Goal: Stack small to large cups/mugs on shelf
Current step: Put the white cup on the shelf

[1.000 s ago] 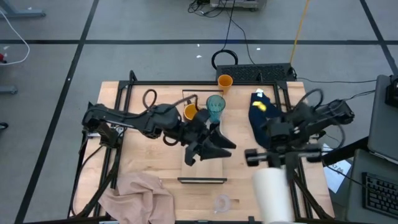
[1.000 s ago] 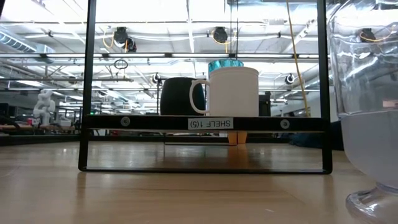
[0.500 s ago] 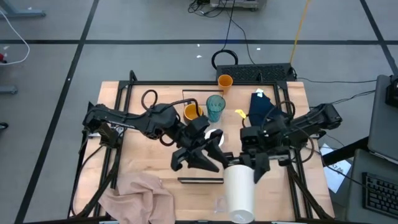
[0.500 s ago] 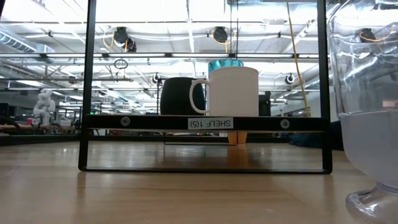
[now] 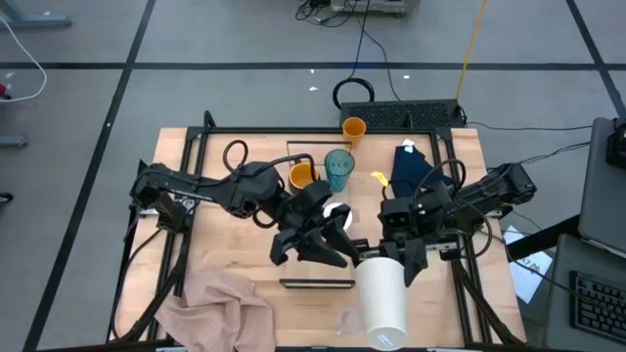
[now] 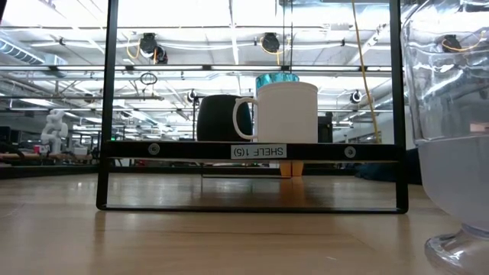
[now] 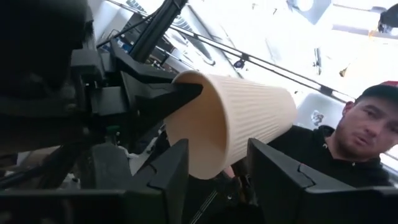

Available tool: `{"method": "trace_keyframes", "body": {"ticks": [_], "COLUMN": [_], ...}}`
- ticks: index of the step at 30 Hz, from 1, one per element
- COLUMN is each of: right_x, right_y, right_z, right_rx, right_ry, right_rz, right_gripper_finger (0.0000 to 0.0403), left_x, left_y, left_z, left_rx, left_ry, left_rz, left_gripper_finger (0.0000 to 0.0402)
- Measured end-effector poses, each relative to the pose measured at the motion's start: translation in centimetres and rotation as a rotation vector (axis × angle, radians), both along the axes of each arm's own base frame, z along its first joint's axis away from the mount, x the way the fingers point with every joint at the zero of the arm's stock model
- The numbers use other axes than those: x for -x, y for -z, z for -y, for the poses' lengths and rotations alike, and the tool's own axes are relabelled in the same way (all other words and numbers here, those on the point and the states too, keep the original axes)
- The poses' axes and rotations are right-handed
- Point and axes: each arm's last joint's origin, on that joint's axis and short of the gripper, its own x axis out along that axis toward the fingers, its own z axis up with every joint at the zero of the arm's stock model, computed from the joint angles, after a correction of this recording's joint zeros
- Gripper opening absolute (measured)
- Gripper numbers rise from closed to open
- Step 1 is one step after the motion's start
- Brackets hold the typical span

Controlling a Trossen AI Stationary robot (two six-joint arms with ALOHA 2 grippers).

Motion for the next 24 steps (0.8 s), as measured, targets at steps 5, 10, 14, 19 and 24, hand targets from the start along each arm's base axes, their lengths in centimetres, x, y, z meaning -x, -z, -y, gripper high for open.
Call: {"method": "trace_keyframes", "body": {"ticks": [5, 10, 14, 19, 24], "right_x": [0.0, 0.0, 0.0, -0.2, -0.5], "right_y": [0.0, 0.0, 0.0, 0.1, 0.3], "right_z": [0.1, 0.1, 0.1, 0.3, 1.0], "right_rx": [0.002, 0.008, 0.018, 0.036, 0.065], "right_ry": [0.005, 0.002, 0.000, 0.027, 0.040], "right_rz": [0.003, 0.007, 0.014, 0.029, 0.026], "right_gripper_finger": [0.0000, 0.0000, 0.0000, 0.0000, 0.0000], "left_x": [0.0, 0.0, 0.0, 0.0, 0.1], "left_y": [-0.1, -0.2, -0.3, -0.2, 0.1], "left_z": [-0.1, -0.1, -0.1, -0.3, -1.2], "left_rx": [0.047, 0.068, 0.061, 0.061, 0.011], "left_ry": [0.010, 0.016, 0.008, 0.004, -0.002], "left_rz": [-0.024, -0.030, -0.019, -0.031, -0.084], "left_gripper_finger": [0.0152, 0.0153, 0.0154, 0.0152, 0.0142]}}
